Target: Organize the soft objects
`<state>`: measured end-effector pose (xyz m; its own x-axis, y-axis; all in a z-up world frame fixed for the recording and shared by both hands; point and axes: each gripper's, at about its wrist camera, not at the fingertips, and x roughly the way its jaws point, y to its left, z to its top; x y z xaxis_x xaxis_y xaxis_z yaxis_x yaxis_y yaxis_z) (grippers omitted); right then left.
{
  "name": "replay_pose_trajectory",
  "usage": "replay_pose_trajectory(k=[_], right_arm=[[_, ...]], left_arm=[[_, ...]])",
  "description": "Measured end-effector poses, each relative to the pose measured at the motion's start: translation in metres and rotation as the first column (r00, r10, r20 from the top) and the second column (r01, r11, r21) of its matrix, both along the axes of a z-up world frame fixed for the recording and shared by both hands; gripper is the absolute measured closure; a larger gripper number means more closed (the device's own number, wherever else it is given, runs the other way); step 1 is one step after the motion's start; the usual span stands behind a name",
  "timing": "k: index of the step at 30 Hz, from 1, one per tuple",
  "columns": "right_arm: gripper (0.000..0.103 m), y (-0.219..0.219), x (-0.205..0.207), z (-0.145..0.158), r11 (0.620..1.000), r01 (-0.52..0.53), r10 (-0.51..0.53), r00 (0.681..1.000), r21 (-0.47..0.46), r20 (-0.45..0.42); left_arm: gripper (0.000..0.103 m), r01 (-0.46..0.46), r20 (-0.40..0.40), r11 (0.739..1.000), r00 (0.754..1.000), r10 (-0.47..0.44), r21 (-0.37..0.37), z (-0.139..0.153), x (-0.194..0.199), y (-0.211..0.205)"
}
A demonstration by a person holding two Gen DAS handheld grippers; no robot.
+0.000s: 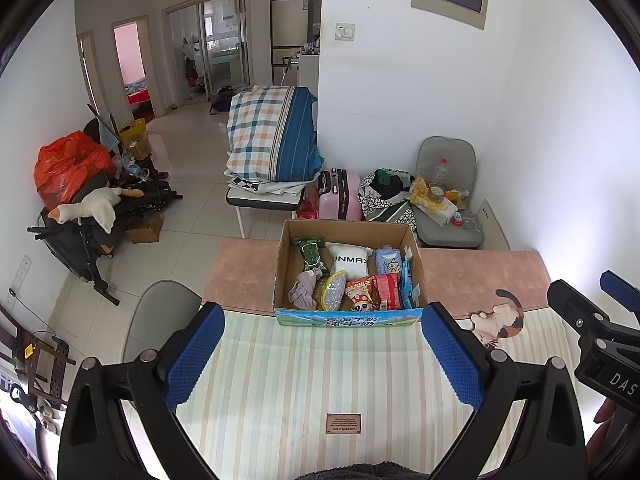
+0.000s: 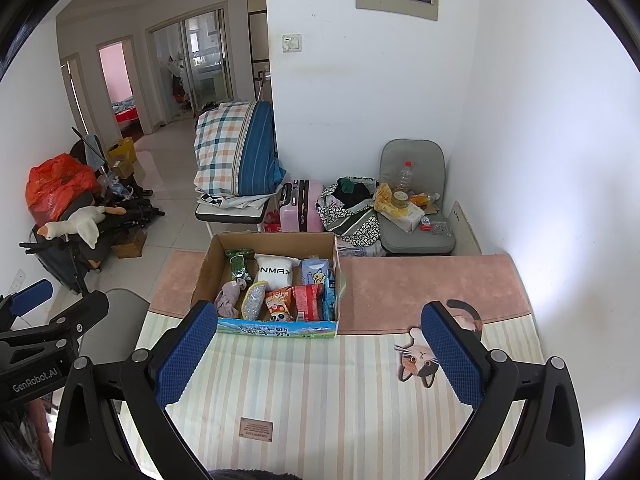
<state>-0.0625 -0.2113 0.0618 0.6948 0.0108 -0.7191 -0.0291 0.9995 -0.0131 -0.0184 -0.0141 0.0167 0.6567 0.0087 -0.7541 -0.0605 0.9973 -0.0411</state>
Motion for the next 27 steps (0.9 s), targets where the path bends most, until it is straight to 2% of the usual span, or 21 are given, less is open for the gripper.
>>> replay_pose_trajectory(k=[27], right_arm=[[0.000,-0.0037,0.0006,0.0005,1.000,0.000,0.000,1.000,0.008,0.004]], left_arm=[[0.002,0.005,0.019,1.000,1.000,-0.005,0.016,0.0040,-0.0001,0.0002]])
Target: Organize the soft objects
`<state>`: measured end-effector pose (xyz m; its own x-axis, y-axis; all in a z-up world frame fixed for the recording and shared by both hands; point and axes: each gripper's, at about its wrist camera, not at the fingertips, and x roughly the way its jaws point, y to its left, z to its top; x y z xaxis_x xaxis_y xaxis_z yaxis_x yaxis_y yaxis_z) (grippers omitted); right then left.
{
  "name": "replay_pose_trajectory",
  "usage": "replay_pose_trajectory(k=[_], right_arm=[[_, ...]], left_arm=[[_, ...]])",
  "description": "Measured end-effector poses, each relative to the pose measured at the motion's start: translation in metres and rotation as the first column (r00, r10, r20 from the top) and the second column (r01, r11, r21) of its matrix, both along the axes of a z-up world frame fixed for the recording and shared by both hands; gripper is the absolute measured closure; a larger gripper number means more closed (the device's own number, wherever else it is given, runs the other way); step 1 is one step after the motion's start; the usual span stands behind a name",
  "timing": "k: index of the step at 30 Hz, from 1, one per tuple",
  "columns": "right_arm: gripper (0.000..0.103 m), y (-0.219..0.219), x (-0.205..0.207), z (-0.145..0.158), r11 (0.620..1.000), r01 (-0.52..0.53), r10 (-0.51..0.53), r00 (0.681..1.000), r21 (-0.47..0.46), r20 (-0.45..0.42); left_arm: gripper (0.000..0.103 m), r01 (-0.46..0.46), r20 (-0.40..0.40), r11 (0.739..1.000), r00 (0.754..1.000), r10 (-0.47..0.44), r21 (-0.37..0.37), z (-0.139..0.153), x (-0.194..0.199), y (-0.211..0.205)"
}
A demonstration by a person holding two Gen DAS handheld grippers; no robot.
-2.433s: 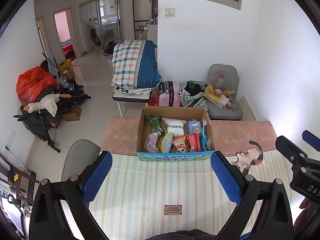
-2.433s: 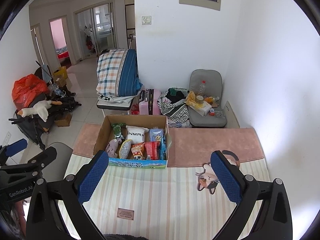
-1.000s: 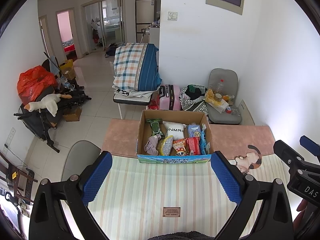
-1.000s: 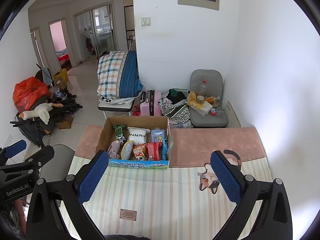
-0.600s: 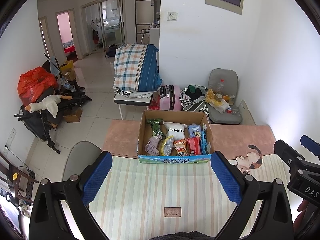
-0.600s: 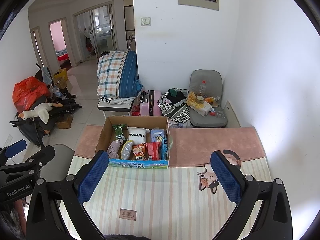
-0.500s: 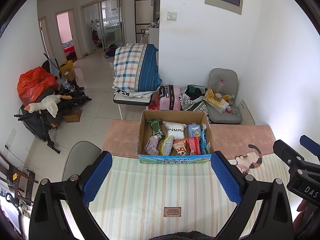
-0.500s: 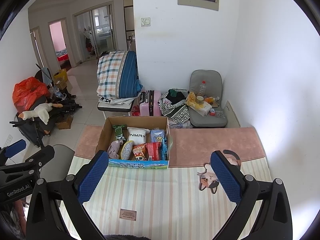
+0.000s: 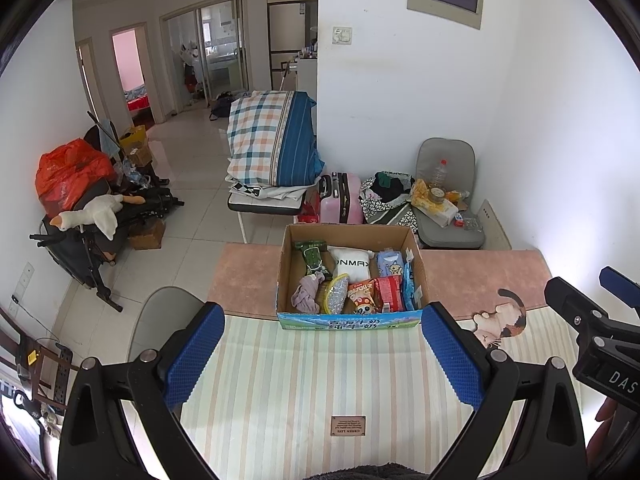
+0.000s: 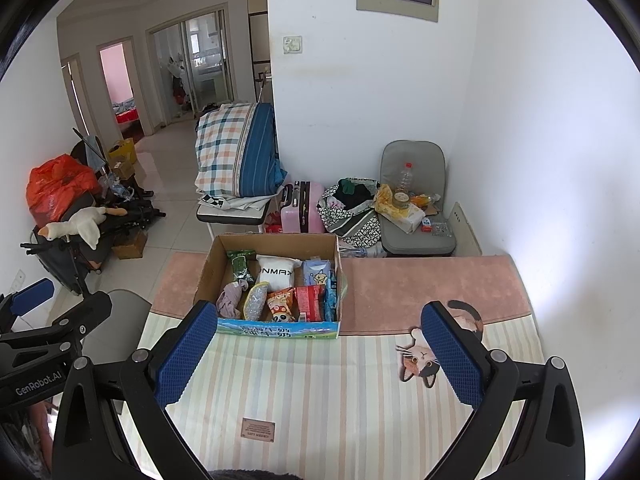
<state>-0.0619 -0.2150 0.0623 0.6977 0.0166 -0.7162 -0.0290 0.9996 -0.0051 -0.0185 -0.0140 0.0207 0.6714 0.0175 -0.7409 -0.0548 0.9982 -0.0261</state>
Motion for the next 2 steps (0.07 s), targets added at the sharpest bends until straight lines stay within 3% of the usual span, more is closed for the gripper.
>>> replay_pose_trajectory(k=[2], right_arm=[[0.000,-0.0003,0.0001,0.0000,1.000,0.000,0.000,1.000,0.000,0.000]], left_arm=[[0.002,0.004,0.005,1.000,1.000,-0.004,0.006,0.0020,0.0011,-0.0003]])
